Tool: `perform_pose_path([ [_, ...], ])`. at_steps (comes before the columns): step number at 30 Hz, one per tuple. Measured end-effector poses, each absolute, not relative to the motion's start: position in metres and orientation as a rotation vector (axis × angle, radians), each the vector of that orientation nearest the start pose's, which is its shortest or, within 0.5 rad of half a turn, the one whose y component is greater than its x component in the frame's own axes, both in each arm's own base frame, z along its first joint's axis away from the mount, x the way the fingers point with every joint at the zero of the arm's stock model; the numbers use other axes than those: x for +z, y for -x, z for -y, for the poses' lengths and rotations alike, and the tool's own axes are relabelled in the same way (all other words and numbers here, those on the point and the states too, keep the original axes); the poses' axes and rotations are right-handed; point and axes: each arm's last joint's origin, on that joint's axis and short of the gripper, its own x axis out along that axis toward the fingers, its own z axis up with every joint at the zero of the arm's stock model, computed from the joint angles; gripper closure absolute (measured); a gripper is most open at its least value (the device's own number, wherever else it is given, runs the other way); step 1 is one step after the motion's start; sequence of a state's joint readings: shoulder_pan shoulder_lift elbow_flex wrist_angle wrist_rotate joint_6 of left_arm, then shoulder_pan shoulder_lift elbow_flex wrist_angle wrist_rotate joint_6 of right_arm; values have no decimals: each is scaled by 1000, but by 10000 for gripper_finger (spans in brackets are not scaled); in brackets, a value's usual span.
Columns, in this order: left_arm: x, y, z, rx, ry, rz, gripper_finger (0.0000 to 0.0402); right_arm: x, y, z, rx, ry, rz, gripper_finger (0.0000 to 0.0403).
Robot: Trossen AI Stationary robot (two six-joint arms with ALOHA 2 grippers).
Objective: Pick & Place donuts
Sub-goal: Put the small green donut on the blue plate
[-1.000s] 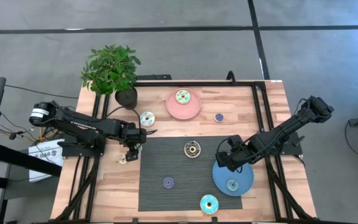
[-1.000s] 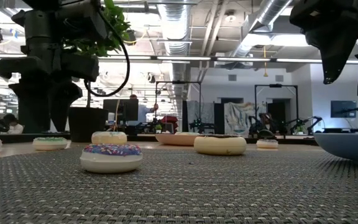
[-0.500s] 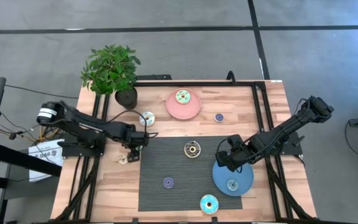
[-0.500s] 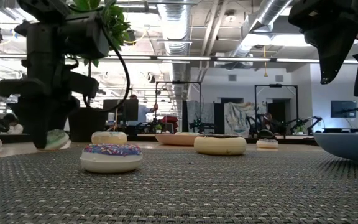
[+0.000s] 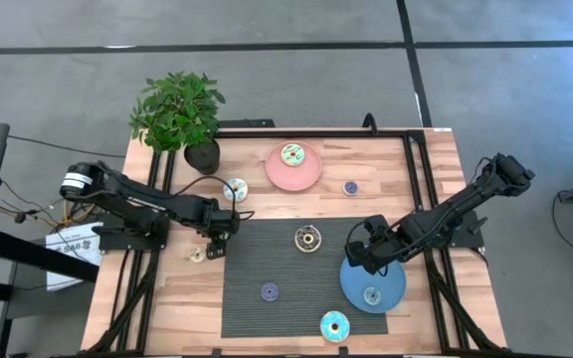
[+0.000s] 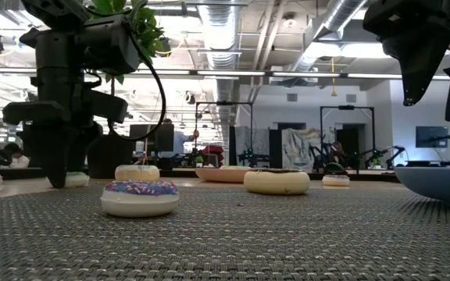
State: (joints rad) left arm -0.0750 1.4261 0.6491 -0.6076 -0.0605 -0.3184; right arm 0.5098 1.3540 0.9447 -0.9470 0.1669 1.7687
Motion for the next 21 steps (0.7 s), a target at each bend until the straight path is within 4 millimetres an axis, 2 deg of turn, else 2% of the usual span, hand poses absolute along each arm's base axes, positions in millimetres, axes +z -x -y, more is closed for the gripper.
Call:
perform_pose_path([
  [8,141,-216,15,202,182,-1372,177,225,-205,-109,-851,-1048,-1088,143],
  [14,141,-216,14,239,175,-1365,195,225,-205,-109,-851,-1048,-1088,143],
  [21,164,-225,13,332,181,-1377,204,226,-202,-105,-853,-1013,-1095,143],
])
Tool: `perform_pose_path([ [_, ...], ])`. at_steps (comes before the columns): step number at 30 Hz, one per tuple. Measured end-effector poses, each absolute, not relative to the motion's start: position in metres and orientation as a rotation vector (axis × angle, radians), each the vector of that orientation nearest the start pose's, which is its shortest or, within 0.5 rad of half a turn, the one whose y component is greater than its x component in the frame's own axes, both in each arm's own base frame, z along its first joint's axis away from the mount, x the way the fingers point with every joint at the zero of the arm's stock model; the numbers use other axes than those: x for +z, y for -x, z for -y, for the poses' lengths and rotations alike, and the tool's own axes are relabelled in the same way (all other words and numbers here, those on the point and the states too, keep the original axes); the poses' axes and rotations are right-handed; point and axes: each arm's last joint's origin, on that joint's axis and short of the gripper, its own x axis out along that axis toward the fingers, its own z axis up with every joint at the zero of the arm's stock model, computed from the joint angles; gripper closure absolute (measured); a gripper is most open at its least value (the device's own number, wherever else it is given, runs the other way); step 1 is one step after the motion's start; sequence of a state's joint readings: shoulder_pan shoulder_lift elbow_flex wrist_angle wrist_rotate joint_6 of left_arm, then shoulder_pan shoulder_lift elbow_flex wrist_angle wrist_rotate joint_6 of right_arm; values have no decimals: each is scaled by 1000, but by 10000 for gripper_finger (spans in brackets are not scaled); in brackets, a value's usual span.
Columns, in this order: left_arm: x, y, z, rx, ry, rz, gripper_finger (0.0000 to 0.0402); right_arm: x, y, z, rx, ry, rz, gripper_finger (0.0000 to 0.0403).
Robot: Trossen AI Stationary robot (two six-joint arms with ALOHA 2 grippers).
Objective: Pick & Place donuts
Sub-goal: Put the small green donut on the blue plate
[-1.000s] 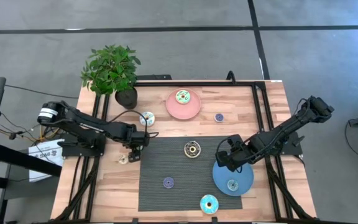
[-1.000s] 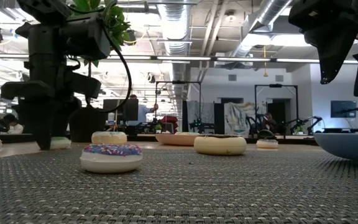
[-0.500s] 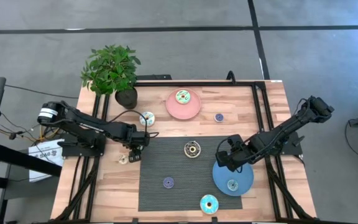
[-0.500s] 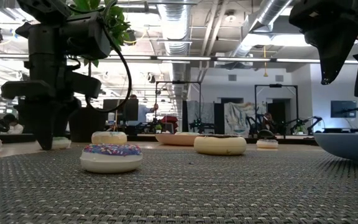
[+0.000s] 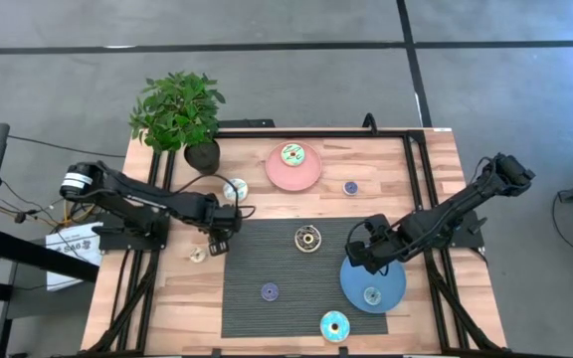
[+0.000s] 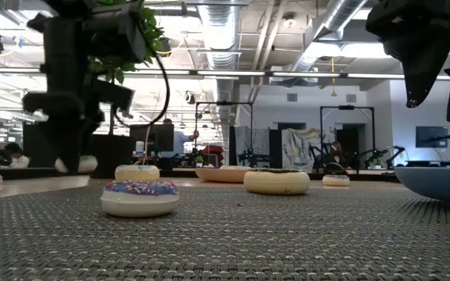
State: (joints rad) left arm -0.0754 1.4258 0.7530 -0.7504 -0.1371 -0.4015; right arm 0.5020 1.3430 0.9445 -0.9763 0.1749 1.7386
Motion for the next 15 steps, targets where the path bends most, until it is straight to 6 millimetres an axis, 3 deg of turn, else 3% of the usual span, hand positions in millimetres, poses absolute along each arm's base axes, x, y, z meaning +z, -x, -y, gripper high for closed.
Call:
perform_pose_path([
  [6,204,-249,17,359,214,-1251,205,244,-195,-81,-847,-912,-998,143],
  [10,240,-267,27,361,187,-1103,205,248,-178,-58,-883,-834,-1025,143],
  [15,279,-294,46,342,168,-888,205,247,-157,-31,-756,-752,-1031,143],
])
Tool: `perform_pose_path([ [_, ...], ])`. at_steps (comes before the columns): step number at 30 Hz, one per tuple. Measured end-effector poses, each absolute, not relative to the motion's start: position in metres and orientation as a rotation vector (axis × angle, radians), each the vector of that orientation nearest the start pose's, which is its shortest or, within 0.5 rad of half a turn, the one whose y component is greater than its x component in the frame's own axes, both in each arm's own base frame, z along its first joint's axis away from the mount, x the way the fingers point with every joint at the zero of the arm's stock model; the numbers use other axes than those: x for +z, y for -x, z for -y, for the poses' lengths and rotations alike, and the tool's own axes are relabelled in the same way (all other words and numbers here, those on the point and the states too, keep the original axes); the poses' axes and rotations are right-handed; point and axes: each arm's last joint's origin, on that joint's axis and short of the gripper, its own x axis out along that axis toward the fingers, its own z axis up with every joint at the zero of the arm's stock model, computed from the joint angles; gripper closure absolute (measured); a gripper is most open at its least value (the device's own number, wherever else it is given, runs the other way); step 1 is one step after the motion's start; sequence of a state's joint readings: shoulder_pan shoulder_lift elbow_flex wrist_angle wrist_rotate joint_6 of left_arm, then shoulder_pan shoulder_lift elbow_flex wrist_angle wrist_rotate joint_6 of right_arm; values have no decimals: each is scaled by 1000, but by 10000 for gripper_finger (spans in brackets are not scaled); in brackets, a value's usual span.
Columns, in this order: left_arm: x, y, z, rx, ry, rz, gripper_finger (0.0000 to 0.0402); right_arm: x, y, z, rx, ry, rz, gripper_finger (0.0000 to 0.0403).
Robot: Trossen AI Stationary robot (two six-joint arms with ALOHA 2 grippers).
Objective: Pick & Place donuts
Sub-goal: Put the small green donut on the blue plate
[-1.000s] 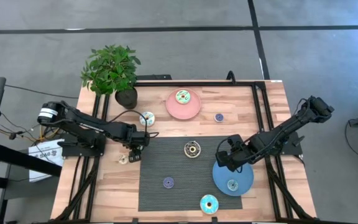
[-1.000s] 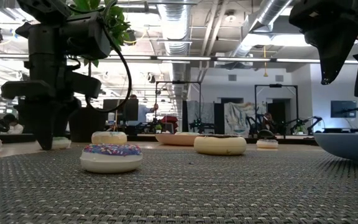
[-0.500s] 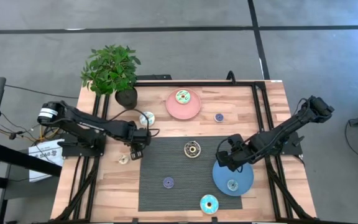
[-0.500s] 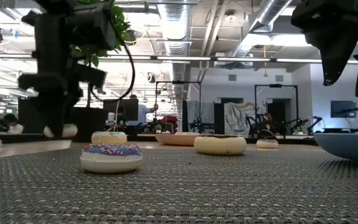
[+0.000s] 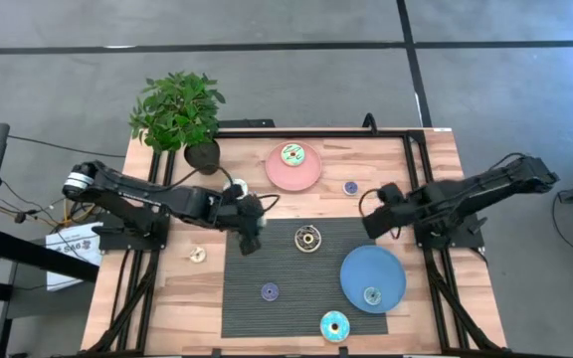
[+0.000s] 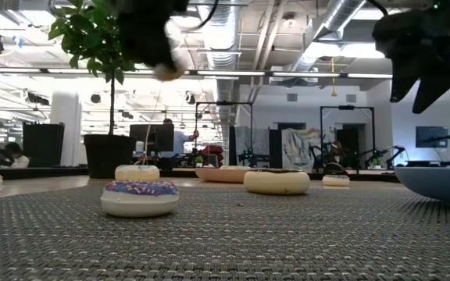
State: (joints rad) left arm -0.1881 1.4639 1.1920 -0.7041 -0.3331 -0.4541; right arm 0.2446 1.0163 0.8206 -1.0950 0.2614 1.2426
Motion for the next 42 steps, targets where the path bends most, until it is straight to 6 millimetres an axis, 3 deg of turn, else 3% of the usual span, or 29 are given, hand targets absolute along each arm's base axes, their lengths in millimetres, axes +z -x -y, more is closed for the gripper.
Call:
perform_pose_path([
  [3,290,-323,60,340,164,-810,205,245,-137,-16,-700,-732,-1000,143],
  [9,280,-408,87,318,151,-787,205,247,-109,3,-609,-710,-867,143],
  [15,266,-484,106,240,132,-739,205,254,-102,16,-581,-627,-781,143],
  [21,240,-530,126,92,97,-727,205,256,-102,24,-560,-582,-773,143],
  [26,200,-542,135,3,152,-728,205,256,-100,28,-586,-574,-779,143],
  [38,173,-537,137,4,191,-793,205,255,-99,31,-572,-563,-788,143],
  [42,174,-538,137,2,189,-788,205,256,-99,31,-567,-559,-789,143],
])
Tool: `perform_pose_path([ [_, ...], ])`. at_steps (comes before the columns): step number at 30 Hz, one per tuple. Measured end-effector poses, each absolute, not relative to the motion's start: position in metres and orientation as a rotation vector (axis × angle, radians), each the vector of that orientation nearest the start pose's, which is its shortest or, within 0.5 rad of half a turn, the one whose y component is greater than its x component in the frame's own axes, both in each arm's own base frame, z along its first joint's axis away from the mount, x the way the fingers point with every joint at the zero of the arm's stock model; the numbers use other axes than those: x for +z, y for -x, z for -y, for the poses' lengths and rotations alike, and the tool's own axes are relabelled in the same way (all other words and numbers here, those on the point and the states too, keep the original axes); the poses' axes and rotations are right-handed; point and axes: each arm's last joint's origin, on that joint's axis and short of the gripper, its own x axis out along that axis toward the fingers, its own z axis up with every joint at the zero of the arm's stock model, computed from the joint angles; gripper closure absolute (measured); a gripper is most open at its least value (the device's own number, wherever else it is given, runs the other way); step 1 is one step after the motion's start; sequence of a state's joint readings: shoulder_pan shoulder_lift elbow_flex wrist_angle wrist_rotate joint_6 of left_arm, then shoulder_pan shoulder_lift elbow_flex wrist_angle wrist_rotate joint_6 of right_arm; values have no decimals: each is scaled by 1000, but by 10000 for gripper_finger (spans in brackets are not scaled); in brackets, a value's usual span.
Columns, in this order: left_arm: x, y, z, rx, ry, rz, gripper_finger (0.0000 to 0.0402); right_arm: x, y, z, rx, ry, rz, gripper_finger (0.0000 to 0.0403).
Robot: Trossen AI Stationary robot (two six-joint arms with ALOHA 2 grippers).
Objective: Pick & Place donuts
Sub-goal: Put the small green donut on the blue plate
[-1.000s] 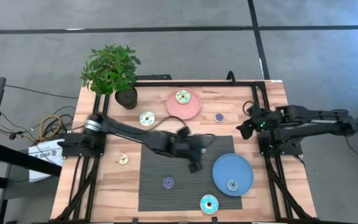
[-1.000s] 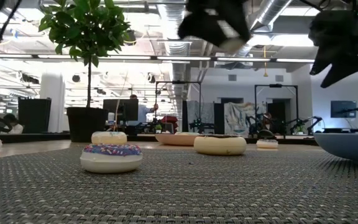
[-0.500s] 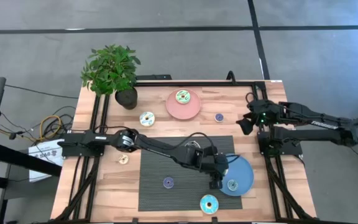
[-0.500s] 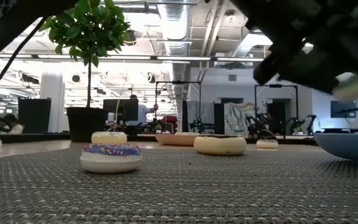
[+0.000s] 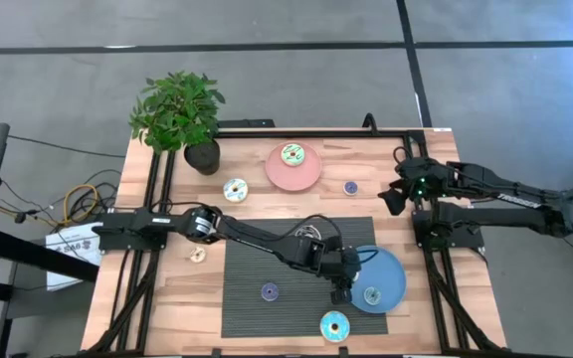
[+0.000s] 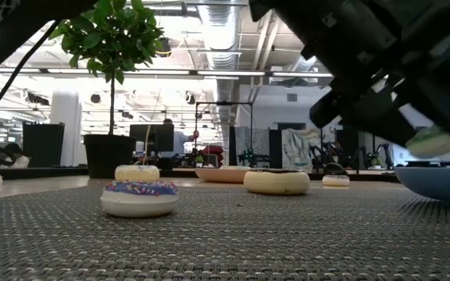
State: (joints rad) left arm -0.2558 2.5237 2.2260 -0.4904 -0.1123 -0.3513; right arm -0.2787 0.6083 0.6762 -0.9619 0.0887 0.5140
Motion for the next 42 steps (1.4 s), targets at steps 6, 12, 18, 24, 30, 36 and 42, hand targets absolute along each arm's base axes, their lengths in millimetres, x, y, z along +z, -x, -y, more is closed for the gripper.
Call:
perform_pose_path([
  [6,174,-538,137,0,184,-788,205,256,-100,31,-563,-561,-788,143],
  [12,175,-540,135,-6,177,-769,201,256,-100,31,-558,-563,-785,143],
  [18,176,-541,132,-7,168,-764,183,256,-100,31,-555,-565,-786,143],
  [24,176,-541,131,-6,167,-765,176,256,-100,31,-553,-566,-786,143],
  [30,176,-541,131,-8,167,-757,175,256,-100,31,-552,-566,-786,143],
  [36,177,-542,131,-14,159,-745,175,256,-100,31,-552,-566,-786,143],
  [42,156,-551,133,-76,207,-725,175,256,-100,31,-551,-566,-790,143],
])
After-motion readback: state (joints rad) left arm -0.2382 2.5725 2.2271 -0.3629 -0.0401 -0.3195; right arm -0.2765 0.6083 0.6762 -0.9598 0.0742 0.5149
